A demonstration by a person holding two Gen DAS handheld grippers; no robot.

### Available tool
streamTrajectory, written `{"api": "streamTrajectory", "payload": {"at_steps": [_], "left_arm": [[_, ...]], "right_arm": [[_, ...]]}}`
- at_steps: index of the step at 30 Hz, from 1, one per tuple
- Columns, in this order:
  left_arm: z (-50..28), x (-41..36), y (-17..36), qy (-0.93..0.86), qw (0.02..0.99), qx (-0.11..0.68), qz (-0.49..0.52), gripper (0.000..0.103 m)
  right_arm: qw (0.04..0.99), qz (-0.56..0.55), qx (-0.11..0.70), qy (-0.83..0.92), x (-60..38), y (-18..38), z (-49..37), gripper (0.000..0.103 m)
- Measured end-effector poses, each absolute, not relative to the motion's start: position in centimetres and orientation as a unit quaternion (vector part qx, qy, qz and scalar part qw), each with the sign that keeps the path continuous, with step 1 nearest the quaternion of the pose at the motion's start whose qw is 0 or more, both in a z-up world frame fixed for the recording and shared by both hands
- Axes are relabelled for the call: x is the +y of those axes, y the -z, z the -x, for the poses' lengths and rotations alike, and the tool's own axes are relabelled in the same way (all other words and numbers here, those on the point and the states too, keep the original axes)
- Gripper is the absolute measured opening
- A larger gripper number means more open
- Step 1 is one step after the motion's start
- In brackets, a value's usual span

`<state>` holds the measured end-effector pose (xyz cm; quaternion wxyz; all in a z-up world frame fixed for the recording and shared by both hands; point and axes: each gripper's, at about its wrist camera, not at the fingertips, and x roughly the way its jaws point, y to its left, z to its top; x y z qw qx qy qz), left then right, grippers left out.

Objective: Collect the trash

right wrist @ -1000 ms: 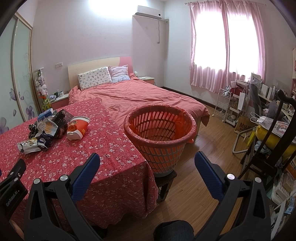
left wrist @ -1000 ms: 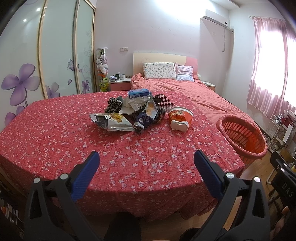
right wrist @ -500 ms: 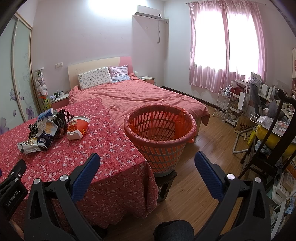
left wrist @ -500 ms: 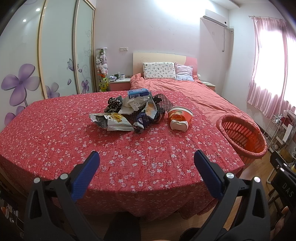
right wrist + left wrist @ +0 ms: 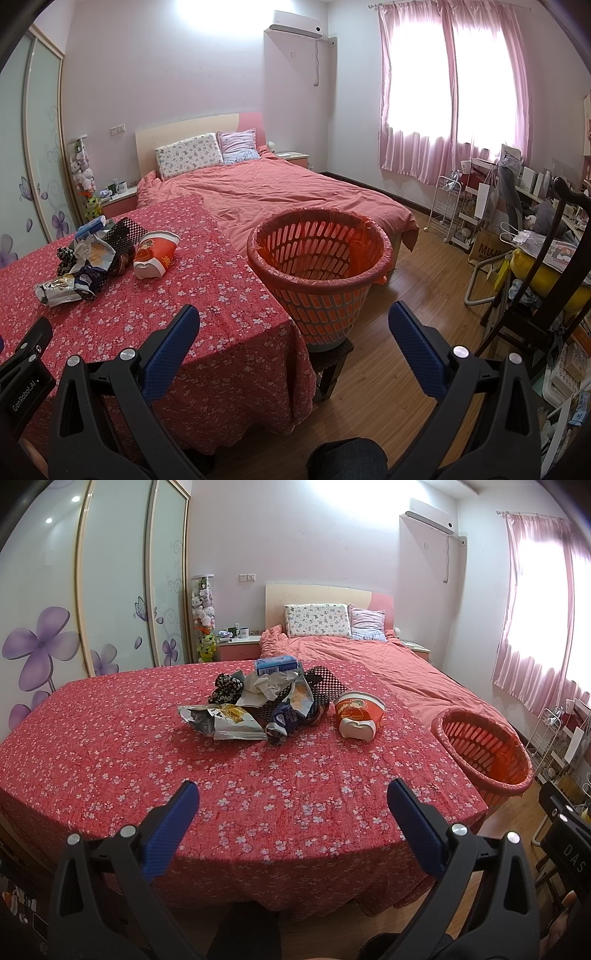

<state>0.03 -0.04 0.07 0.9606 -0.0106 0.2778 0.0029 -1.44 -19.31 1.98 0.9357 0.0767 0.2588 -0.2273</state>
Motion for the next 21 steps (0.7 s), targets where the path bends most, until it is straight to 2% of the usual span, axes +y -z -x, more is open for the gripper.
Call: {"api": "streamTrajectory", "payload": {"at_steps": [21], "left_arm": [[-0.9,0.6,0.5,-0.009,0.958,0.287,0.014,0.099]], "right_arm": [[0.935,-0.076,0.263,0.223,-19.4,-1.7,1.3,0.101]]}}
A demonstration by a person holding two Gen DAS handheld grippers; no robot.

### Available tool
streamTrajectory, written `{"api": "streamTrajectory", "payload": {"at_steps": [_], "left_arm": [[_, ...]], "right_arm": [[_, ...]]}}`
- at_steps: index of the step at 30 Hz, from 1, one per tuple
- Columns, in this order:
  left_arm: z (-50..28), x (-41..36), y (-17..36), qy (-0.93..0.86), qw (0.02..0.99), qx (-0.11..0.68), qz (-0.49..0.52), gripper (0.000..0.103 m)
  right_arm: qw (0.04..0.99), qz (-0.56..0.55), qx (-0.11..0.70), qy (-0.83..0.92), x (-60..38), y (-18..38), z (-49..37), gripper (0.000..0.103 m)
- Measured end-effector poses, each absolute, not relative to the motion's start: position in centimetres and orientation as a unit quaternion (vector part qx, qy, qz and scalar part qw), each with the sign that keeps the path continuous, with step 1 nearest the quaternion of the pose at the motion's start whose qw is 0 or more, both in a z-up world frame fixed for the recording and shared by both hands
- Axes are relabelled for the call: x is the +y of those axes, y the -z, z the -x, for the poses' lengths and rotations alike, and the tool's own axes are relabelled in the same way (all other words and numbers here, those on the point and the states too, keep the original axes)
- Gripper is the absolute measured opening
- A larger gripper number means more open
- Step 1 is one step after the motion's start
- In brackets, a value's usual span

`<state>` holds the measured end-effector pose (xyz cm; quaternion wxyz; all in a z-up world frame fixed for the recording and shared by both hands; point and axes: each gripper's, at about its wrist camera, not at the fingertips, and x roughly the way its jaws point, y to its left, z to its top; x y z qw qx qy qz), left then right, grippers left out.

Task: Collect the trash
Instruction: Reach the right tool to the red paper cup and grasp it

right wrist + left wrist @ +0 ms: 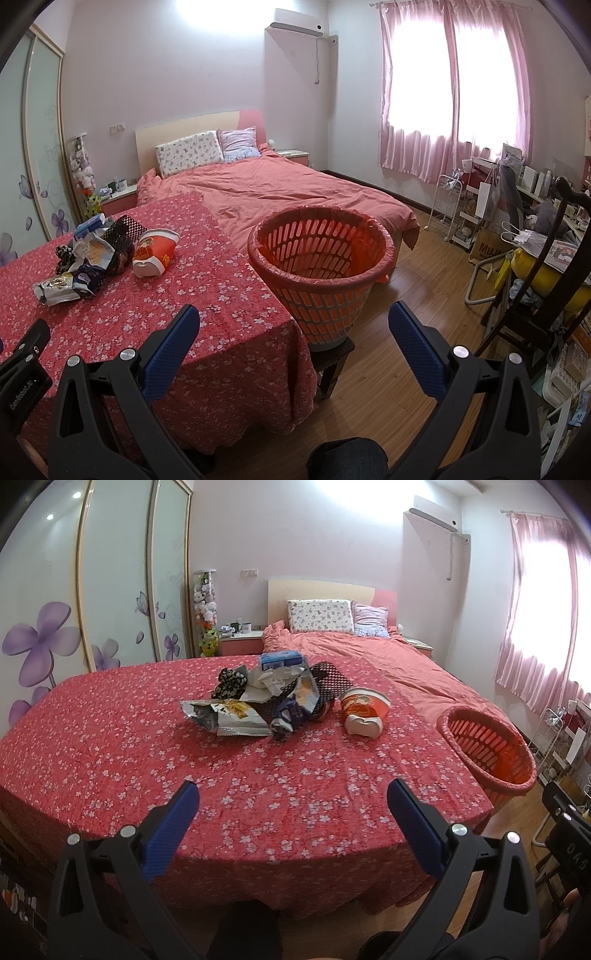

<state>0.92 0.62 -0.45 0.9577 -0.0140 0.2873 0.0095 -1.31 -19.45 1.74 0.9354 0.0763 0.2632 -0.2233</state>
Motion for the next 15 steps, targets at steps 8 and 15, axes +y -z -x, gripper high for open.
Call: {"api": "streamTrajectory", "payload": {"at_steps": [8,15], "left_arm": [[-3.6,4.6,1.8,-0.040,0.951,0.304,0.039,0.099],[-6.8,9.4,2.7,-0.071,0.943,0.319,0.069,0.099]], "right_arm": [[0.938,-0.070,0.285,0.182,-18.0,-0.6,-2.2,0.101],[0.943,-0.069,0.295,0.135,-16.3,-0.7,-6.7,0.101]]}}
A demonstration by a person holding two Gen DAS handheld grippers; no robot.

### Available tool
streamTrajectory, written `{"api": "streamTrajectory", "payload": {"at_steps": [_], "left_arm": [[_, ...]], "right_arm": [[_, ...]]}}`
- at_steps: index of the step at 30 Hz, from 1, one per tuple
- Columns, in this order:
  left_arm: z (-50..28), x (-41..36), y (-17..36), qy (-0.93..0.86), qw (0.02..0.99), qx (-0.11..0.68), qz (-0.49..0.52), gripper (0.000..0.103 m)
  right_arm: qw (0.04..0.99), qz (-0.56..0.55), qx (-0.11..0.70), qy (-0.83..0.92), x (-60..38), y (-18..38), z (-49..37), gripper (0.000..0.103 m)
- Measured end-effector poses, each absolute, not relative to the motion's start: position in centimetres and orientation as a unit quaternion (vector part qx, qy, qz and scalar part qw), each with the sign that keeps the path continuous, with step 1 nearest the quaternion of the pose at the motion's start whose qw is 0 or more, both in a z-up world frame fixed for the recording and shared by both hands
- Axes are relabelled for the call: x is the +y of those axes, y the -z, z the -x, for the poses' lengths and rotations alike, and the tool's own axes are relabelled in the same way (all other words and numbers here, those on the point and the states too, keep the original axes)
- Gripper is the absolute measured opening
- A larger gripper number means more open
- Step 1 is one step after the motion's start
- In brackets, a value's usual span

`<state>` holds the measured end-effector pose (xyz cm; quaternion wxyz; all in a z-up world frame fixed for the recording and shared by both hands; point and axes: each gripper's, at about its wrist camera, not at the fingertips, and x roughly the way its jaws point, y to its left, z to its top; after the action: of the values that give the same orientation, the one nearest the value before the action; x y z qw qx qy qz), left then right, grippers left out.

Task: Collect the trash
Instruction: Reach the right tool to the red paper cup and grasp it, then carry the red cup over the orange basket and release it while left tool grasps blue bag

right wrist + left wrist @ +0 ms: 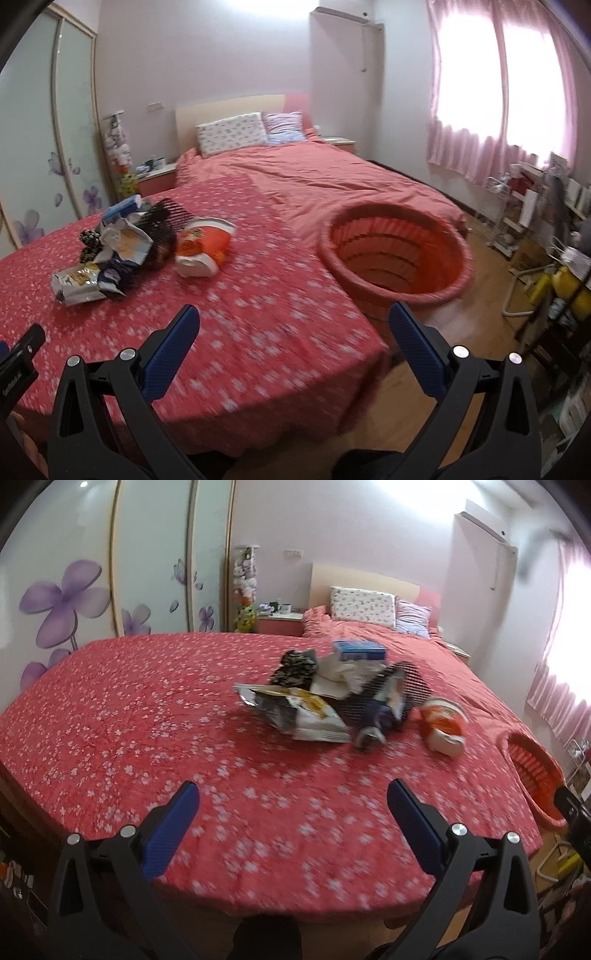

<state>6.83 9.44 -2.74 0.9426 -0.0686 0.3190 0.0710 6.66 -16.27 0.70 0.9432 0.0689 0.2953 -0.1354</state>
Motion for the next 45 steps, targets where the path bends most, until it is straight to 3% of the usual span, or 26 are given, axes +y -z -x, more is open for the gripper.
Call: {"api": "streamTrajectory", "payload": {"at_steps": [23,26,30,41,45], "left_arm": [[-13.9,13.6,3.6,-0.046,0.938,0.332,0.088,0.099],[-14.4,13.9,3.6,-0.045,0.938,0.332,0.089,0.099],[-14.8,13.6,3.4,-0.038,0.938,0.333,0.089,0.099],[-16.1,9.0,1.7,0.023,0.944,0.321,0.066,0.098],[-17.5,6.2,1.5,0.056,0.941,0.331,0.047,0.089]], "right_arm": [[0.913,-0.049,0.391,0.106,-10.9,3.7,-23.5,0.101],[0.908,-0.051,0.400,0.108,-11.0,4.0,-24.1,0.095],[0.903,-0.058,0.414,0.095,-11.0,4.5,-24.7,0.075],[0.912,-0.056,0.393,0.106,-14.1,3.4,-21.4,0.075],[0.913,-0.066,0.388,0.108,-15.6,3.0,-20.2,0.075]]}}
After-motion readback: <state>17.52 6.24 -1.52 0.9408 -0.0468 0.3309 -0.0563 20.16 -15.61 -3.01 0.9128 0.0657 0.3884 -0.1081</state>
